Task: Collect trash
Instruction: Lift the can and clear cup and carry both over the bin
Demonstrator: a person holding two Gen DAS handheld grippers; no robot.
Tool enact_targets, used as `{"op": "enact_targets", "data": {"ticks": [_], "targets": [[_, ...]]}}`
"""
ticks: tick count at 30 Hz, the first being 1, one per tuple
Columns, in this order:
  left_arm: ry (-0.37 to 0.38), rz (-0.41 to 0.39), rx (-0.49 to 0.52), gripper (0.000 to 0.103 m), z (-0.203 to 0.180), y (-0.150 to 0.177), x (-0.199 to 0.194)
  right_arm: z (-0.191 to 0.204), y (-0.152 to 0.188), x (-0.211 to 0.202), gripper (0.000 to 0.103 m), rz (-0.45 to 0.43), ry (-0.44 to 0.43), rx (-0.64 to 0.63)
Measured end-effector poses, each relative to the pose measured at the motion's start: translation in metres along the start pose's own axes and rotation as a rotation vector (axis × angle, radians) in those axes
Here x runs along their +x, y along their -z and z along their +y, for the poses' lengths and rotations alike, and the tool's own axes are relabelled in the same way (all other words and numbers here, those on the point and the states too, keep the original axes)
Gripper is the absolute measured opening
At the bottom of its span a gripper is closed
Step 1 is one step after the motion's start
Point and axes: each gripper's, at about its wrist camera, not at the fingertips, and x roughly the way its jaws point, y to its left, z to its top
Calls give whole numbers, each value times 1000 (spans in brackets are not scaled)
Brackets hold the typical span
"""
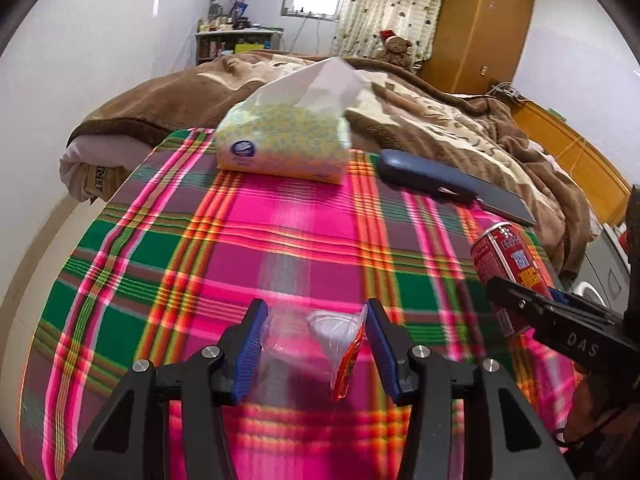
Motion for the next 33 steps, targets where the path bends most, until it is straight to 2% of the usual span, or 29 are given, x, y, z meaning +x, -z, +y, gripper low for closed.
{"op": "enact_targets", "data": {"ticks": [15,24,33], "targets": [[81,-51,129,50,-93,22,-54,-61,24,-63,54,-84,40,80],[151,-57,208,50,-158,36,-69,-105,41,-97,54,-130,74,140],[225,-54,281,50,-227,48,-72,-154,58,-130,54,-168,147,195]]}}
